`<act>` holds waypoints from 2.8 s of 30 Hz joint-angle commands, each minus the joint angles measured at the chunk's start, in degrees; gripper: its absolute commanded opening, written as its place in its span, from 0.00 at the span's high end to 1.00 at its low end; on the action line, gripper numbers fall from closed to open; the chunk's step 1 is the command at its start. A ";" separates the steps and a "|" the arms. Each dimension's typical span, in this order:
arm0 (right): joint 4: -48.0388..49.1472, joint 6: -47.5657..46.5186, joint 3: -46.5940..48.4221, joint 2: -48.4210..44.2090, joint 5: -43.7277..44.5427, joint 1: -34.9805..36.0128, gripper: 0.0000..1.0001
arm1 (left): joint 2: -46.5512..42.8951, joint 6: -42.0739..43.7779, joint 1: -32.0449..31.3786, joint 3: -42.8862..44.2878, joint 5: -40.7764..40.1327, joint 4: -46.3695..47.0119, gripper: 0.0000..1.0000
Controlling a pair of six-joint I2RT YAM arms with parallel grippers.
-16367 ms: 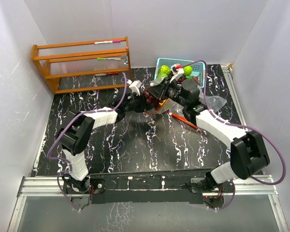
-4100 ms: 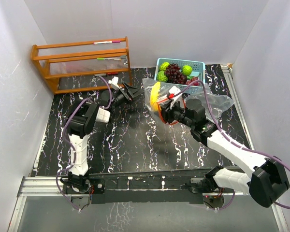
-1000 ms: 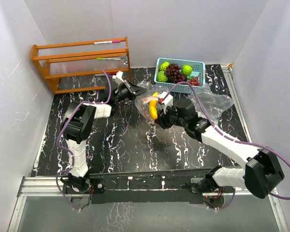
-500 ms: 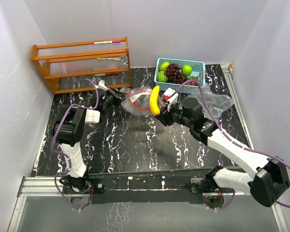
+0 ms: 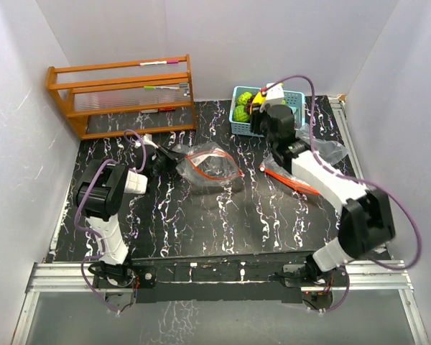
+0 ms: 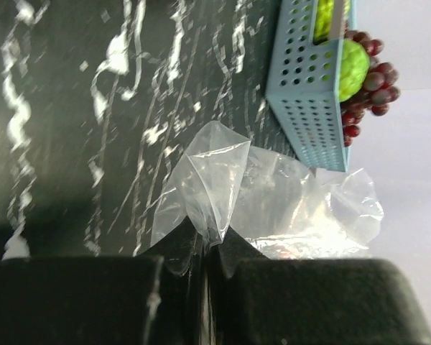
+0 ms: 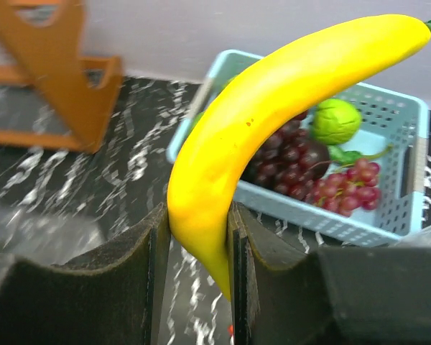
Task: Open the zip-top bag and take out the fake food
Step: Place the fake fruit in the bin, then reset both arms
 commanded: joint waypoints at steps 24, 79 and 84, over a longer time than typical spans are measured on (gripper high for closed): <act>1.97 15.21 31.81 39.94 -9.78 -22.93 0.90 | -7.41 2.80 -2.75 -4.45 0.01 -1.36 1.00; 19.59 8.73 -7.05 6.95 -21.56 -13.46 0.02 | -36.89 25.94 -1.67 2.65 -14.98 -37.99 0.03; 19.55 7.88 -8.16 6.28 -19.15 -12.59 0.02 | -36.59 26.53 -1.40 3.19 -16.46 -38.42 0.03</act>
